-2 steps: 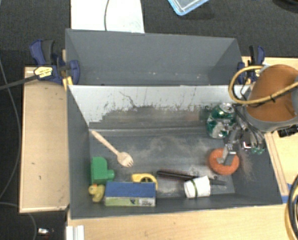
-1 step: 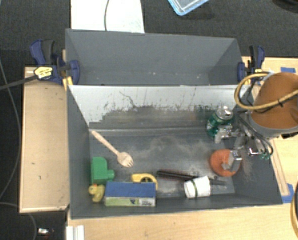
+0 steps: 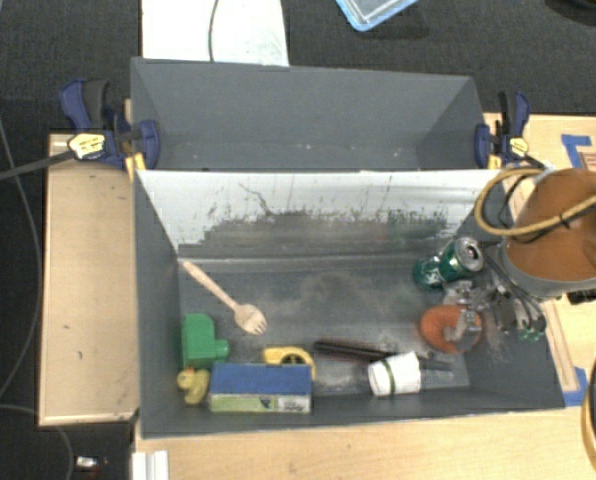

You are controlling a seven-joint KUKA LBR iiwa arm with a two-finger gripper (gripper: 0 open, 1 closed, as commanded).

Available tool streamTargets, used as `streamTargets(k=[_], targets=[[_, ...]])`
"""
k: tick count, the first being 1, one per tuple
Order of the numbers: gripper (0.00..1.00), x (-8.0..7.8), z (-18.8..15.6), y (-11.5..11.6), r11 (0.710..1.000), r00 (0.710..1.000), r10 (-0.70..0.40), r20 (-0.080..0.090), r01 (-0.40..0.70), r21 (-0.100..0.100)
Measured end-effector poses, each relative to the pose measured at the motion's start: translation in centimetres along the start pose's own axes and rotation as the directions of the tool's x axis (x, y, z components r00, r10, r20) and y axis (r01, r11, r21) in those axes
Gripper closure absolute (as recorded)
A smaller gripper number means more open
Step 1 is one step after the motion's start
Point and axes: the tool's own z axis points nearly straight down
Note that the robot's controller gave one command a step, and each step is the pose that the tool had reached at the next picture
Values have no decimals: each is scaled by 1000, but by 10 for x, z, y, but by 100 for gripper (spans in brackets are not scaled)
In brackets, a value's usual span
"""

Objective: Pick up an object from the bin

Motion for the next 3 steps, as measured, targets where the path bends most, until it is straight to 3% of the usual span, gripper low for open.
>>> streamTargets(k=[1,2,3], targets=[[100,0,0,0,1000,1000,0,0,0,0],[100,-2,-80,1,999,999,-34,-2,34,-1],[100,-1,-118,3,999,999,-46,-4,46,-2]])
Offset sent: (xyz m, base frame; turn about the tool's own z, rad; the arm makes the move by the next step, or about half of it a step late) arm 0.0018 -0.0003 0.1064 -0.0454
